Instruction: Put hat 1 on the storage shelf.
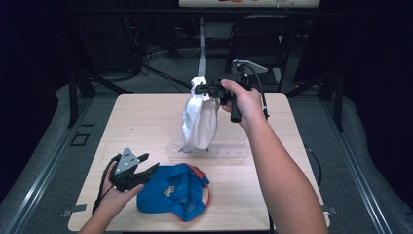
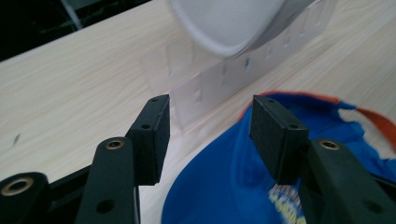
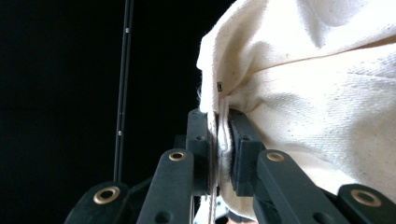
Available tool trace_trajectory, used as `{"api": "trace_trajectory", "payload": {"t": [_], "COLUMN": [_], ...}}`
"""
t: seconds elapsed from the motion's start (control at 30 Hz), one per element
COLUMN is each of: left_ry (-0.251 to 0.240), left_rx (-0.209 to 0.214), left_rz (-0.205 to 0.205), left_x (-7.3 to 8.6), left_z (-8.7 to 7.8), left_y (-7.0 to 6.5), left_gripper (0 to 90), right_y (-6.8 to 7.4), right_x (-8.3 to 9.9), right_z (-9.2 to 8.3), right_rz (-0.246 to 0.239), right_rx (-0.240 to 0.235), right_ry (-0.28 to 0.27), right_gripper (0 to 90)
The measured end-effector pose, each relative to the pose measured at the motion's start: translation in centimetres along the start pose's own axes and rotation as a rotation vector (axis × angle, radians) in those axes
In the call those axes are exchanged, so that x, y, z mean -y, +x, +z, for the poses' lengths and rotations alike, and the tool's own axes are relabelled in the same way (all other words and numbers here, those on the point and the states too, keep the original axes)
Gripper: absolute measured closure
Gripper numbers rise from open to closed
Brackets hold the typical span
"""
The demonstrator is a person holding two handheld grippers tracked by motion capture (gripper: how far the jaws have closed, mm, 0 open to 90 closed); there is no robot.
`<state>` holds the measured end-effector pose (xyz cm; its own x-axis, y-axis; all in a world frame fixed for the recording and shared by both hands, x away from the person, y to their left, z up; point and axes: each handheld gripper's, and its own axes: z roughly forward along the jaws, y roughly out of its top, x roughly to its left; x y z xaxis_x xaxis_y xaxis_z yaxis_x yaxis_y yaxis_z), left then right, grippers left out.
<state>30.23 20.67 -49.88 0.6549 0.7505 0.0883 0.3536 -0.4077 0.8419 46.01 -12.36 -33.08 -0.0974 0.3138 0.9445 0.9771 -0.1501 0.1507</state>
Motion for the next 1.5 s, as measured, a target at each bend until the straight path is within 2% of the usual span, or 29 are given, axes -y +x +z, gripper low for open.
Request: {"api": "trace_trajectory", "payload": {"t": [0.17, 0.5, 0.67, 0.87, 1.0, 1.1, 1.27, 1.5], "left_ry": [-0.002, 0.016, 0.019, -0.001, 0.005, 0.014, 0.063, 0.041], "left_rx": [0.012, 0.025, 0.033, 0.030, 0.031, 0.005, 0.003, 0.054], "left_rz": [0.061, 0.074, 0.087, 0.076, 0.093, 0.113, 0.111, 0.116], "left_x": [-1.6, -2.6, -3.0, -3.7, -4.4, -4.8, -4.9, -4.7], "left_z": [1.7, 3.7, 4.0, 4.1, 4.4, 4.8, 5.5, 5.3], "left_y": [-1.7, -2.8, -3.2, -3.4, -4.1, -4.5, -4.2, -3.1], "left_gripper": [47.8, 47.9, 48.2, 50.3, 52.7, 59.4, 81.5, 85.2], "right_y": [-0.1, -0.4, -0.5, -0.5, -0.3, -0.2, -0.2, 0.2], "right_x": [-0.1, -0.3, -0.3, -0.4, -0.3, -0.2, 0.0, 0.3], "right_z": [0.5, 0.0, 0.7, 1.8, 2.3, 2.4, 2.4, 2.1], "right_rz": [-0.001, 0.005, 0.003, 0.007, 0.001, -0.004, -0.009, -0.021], "right_rx": [0.013, 0.030, 0.024, 0.021, 0.015, 0.016, 0.018, 0.010], "right_ry": [-0.002, -0.019, -0.019, -0.022, -0.023, -0.022, -0.020, -0.017], "right_gripper": [81.3, 80.9, 80.8, 80.6, 80.4, 80.3, 80.3, 81.1]}}
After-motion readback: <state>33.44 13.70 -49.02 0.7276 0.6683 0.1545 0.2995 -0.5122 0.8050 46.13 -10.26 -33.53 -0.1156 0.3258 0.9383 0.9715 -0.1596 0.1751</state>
